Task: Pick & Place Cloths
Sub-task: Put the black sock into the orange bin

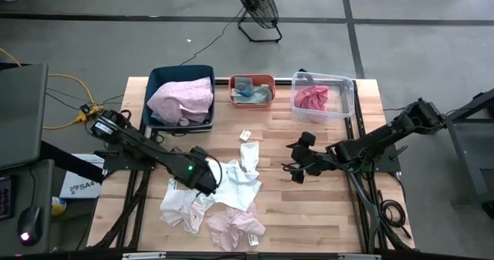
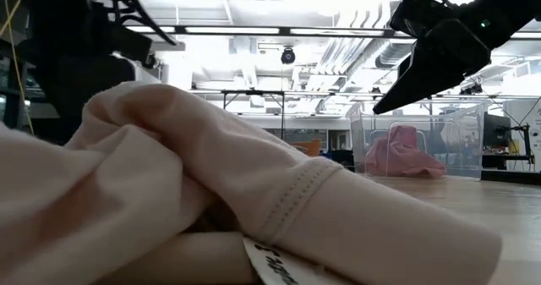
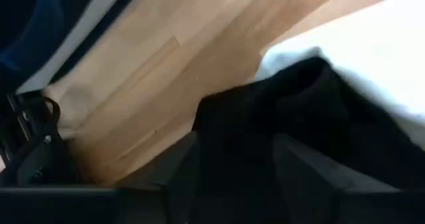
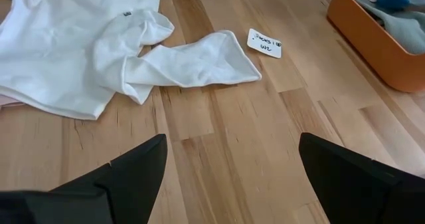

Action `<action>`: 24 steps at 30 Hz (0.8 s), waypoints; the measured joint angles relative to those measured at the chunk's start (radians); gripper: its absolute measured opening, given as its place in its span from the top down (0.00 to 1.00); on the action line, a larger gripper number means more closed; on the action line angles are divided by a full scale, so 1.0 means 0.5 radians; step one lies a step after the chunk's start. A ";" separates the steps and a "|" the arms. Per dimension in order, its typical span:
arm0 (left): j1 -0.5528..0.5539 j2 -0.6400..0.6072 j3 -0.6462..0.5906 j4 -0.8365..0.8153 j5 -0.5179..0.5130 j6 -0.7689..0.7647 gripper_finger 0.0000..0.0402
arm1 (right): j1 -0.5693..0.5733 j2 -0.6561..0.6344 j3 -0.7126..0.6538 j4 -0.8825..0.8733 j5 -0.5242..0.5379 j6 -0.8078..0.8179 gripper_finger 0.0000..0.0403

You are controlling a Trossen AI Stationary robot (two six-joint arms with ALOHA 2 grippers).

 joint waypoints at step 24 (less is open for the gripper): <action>0.002 -0.408 -0.953 1.232 0.109 -0.086 0.31 | 0.000 0.000 0.000 0.001 0.000 -0.001 0.17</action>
